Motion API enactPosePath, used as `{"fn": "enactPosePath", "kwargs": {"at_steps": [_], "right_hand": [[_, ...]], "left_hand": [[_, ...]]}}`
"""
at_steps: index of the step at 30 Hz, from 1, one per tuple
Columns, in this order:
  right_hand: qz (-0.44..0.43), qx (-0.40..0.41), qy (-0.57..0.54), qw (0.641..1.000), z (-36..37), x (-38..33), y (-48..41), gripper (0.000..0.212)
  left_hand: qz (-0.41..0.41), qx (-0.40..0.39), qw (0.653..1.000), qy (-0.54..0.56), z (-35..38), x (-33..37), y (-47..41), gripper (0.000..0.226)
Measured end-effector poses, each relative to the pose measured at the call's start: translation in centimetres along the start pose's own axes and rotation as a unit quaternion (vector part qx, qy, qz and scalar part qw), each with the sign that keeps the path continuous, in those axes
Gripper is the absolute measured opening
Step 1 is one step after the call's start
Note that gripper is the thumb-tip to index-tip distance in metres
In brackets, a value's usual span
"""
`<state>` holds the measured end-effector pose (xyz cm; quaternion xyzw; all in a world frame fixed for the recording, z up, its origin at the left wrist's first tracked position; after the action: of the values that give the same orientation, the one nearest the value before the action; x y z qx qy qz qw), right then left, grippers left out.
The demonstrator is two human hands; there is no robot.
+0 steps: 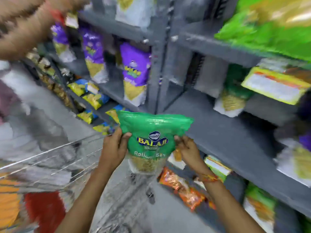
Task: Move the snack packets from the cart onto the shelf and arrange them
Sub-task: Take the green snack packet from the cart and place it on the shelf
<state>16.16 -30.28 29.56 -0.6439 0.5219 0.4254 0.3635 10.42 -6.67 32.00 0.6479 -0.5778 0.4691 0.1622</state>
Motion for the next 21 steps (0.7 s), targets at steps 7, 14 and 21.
{"fn": "enactPosePath", "kwargs": {"at_steps": [7,14,21], "right_hand": [[-0.011,0.187,-0.017,0.982,-19.7,1.8,12.7,0.047],[0.013,0.302,0.004,0.953,-29.8,3.3,21.0,0.045],[0.003,0.336,0.008,0.942,-32.6,4.4,22.6,0.093]], "left_hand": [[0.084,-0.098,0.989,0.078,13.1,16.2,4.4,0.037],[0.149,-0.187,0.963,0.128,20.6,25.8,9.1,0.040],[0.170,-0.202,0.952,0.156,22.2,29.2,10.1,0.042]]}}
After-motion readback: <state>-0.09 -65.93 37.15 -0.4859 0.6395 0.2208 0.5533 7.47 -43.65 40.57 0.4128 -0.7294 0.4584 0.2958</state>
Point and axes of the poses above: each hand's wrist, its own y-axis away from the middle knuckle, its own z-axis out of the palm, x = y × z, the point moved 7 cm from there along -y, towards the middle knuckle, and after that the axes turned 1 degree about y, right-handed, at the moved point
